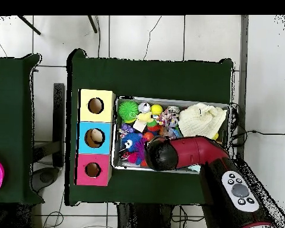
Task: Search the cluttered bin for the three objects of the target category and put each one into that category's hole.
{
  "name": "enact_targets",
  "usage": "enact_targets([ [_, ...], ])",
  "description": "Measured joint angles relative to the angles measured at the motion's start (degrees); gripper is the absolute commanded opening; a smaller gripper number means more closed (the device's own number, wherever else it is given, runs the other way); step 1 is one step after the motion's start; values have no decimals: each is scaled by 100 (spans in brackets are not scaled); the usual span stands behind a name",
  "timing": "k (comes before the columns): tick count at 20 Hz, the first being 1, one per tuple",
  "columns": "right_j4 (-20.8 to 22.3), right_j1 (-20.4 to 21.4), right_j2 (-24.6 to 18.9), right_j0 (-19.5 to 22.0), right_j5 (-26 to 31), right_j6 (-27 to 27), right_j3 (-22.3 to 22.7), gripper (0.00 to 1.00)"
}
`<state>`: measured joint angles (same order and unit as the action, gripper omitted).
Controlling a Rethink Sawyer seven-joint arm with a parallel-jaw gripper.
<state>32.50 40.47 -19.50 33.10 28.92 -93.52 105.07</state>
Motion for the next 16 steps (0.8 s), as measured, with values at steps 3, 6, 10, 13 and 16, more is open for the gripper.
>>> enact_targets([
  [3,-5,2,26,2,0,0,19,100],
  [6,-41,3,30,3,0,0,21,100],
  [10,-122,-23,30,2,0,0,3,100],
  [13,-208,-85,30,-1,0,0,-44,100],
  [16,-294,-168,29,-21,0,0,-120,100],
])
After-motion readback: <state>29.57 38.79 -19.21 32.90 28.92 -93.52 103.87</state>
